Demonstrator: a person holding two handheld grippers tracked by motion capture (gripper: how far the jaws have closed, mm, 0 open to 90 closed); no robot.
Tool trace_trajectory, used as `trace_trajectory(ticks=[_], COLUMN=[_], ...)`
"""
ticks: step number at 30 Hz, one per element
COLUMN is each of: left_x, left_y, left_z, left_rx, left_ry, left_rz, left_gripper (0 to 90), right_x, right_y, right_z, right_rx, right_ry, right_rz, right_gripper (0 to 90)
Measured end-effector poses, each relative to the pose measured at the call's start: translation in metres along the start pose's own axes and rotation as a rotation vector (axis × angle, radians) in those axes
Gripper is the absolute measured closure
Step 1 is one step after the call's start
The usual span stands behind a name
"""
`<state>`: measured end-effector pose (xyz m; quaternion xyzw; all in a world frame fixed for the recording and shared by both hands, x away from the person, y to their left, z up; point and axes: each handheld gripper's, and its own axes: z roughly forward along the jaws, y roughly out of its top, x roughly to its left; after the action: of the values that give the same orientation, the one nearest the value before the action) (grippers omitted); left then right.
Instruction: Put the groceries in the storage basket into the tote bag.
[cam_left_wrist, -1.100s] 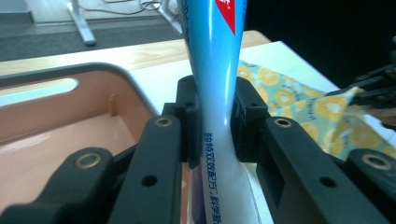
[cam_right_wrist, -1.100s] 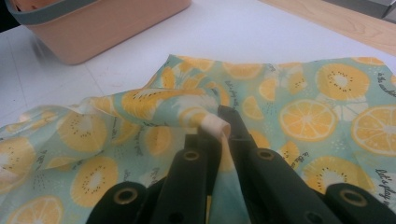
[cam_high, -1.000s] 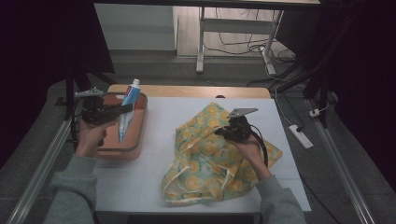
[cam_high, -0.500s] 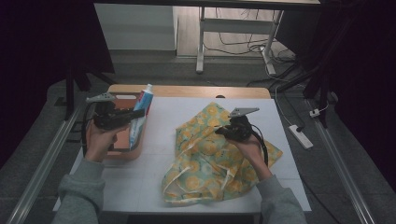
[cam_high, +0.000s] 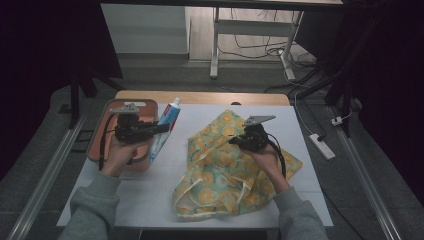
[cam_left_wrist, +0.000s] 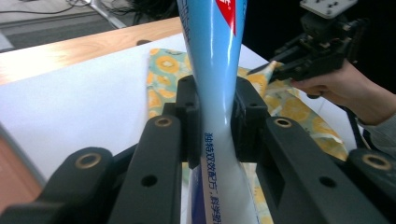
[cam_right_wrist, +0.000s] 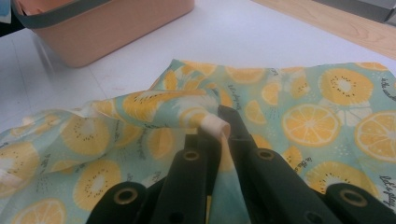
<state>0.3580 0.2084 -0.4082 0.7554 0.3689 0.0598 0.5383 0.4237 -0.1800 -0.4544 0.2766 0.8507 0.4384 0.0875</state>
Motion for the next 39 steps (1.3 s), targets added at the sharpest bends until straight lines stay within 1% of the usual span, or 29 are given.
trace_trajectory(ticks=[6, 13, 20, 23, 26, 30, 35, 36, 39], left_x=[-0.009, -0.027, -0.044, -0.052, -0.057, -0.062, -0.070, -0.073, -0.078], left_y=[0.000, 0.001, 0.001, 0.000, 0.000, -0.003, -0.007, -0.009, -0.013], left_z=[0.009, 0.018, 0.031, 0.038, 0.042, 0.050, 0.060, 0.063, 0.070], left_rx=[0.011, 0.025, 0.048, 0.064, 0.072, 0.096, 0.130, 0.140, 0.169], left_ry=[-0.045, -0.070, -0.123, -0.150, -0.170, -0.183, -0.198, -0.198, -0.206], left_rz=[0.014, 0.040, 0.062, 0.078, 0.080, 0.088, 0.111, 0.118, 0.125], left_gripper=[74.6, 74.6, 74.6, 74.5, 74.6, 74.6, 74.6, 74.6, 74.6], right_x=[-0.001, 0.000, 0.003, 0.002, 0.001, -0.001, 0.000, 0.001, 0.001], right_y=[0.004, 0.003, 0.008, 0.008, 0.008, 0.010, 0.014, 0.014, 0.017], right_z=[0.001, -0.001, -0.001, -0.002, -0.005, -0.009, -0.015, -0.017, -0.022], right_rx=[-0.006, -0.011, -0.023, -0.029, -0.039, -0.059, -0.087, -0.095, -0.116], right_ry=[-0.005, 0.000, -0.001, -0.008, -0.015, -0.014, -0.016, -0.017, -0.023], right_rz=[-0.007, 0.000, -0.012, -0.006, 0.003, 0.016, 0.014, 0.016, 0.013], right_gripper=[88.4, 88.4, 88.4, 88.4, 88.4, 88.4, 88.4, 88.4, 88.4])
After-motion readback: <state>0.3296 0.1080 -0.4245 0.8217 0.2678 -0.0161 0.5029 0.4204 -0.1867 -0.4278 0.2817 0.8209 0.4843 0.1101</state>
